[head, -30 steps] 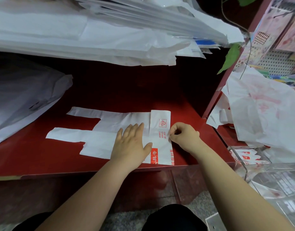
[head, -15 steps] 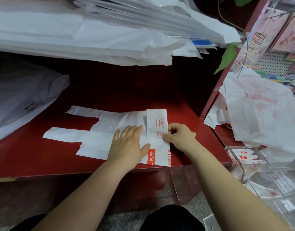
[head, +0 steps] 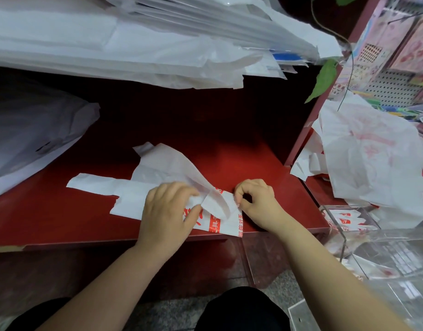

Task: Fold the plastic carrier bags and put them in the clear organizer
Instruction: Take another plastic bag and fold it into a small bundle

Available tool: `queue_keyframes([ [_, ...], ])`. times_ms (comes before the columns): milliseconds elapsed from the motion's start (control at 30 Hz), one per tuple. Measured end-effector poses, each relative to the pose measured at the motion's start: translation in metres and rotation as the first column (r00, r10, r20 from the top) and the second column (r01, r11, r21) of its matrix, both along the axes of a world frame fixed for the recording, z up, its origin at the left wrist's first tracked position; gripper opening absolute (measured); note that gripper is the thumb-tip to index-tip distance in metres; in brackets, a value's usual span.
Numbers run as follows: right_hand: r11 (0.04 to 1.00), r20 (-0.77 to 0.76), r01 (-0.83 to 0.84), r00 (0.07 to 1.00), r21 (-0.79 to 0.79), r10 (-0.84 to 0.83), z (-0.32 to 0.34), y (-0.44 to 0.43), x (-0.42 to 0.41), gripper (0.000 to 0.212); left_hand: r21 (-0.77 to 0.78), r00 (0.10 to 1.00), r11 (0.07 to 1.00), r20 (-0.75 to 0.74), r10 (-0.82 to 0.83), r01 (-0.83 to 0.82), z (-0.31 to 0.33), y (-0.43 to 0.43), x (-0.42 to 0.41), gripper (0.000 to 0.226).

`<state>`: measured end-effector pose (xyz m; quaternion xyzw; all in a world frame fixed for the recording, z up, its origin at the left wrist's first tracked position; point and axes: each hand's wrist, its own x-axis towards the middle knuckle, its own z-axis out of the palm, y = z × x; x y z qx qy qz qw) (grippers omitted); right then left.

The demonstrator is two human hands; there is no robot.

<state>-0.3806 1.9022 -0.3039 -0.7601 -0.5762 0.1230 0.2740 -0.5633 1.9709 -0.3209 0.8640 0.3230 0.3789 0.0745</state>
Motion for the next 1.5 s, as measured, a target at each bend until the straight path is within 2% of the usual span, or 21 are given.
queue_keyframes([
  [133,0.999,0.023,-0.004,1.0,0.04,0.003,-0.002,0.0,0.0,0.041,0.032,0.987,0.99,-0.091,-0.133,0.136,-0.015,-0.01,-0.019,0.029],
  [233,0.997,0.15,-0.038,0.988,0.073,0.026,-0.004,-0.003,-0.003,0.02,0.065,0.984,0.987,-0.105,-0.141,0.148,-0.019,-0.011,-0.02,0.034],
  [300,0.987,0.268,-0.093,0.962,0.132,0.055,-0.002,-0.007,-0.008,0.04,0.064,0.985,0.987,-0.102,-0.139,0.146,-0.019,-0.011,-0.019,0.035],
  [367,0.964,0.315,-0.184,0.942,0.193,0.117,-0.003,-0.01,-0.011,0.041,0.051,0.986,0.99,-0.106,-0.125,0.131,-0.021,-0.011,-0.02,0.036],
  [500,0.969,0.101,-0.102,0.992,0.226,0.081,0.001,-0.012,-0.02,0.033,0.042,0.987,0.993,-0.115,-0.109,0.115,-0.02,-0.012,-0.02,0.036],
  [667,0.97,0.052,-0.088,0.996,0.225,0.079,0.002,-0.021,-0.02,0.015,0.064,0.989,0.993,-0.117,-0.096,0.104,-0.02,-0.013,-0.02,0.036],
  [800,0.973,0.119,-0.157,0.983,0.172,0.138,-0.01,-0.035,-0.018,0.014,0.116,0.993,0.989,-0.092,-0.08,0.09,-0.02,-0.014,-0.019,0.036],
  [867,0.973,0.078,-0.154,0.987,0.171,0.143,-0.013,-0.039,-0.02,0.02,0.14,0.993,0.986,-0.091,-0.078,0.09,-0.02,-0.014,-0.019,0.037],
  [933,0.977,0.004,-0.13,0.991,0.169,0.132,-0.011,-0.041,-0.023,0.039,0.156,0.992,0.983,-0.091,-0.088,0.102,-0.021,-0.013,-0.019,0.047],
  [1000,0.983,-0.053,-0.098,0.993,0.153,0.107,-0.009,-0.042,-0.025,0.039,0.132,0.99,0.984,-0.089,-0.111,0.122,-0.022,-0.013,-0.02,0.064],
  [1067,0.986,-0.085,-0.053,0.994,0.158,0.067,-0.008,-0.039,-0.026,0.032,0.135,0.99,0.984,-0.087,-0.11,0.121,-0.024,-0.014,-0.022,0.069],
  [1133,0.985,-0.121,0.01,0.993,0.17,0.011,-0.009,-0.034,-0.029,0.02,0.149,0.993,0.982,-0.048,-0.112,0.118,-0.027,-0.018,-0.026,0.063],
  [1200,0.982,-0.121,0.061,0.992,0.178,-0.04,-0.011,-0.029,-0.033,0.009,0.218,0.993,0.971,0.041,-0.108,0.097,-0.026,-0.024,-0.031,0.042],
  [1300,0.985,-0.018,0.043,0.999,0.165,-0.04,-0.015,-0.025,-0.038,0.017,0.316,0.985,0.941,0.078,-0.157,0.125,-0.009,-0.035,-0.021,0.025],
  [1400,0.987,0.049,0.021,0.998,0.162,-0.029,-0.017,-0.026,-0.04,0.02,0.244,0.991,0.961,-0.042,-0.125,0.131,0.012,-0.033,0.01,0.032],
  [1500,0.985,0.076,0.003,0.997,0.17,-0.016,-0.019,-0.027,-0.043,0.02,-0.013,0.95,1.0,-0.313,-0.003,-0.001,0.026,-0.024,0.039,0.046],
])
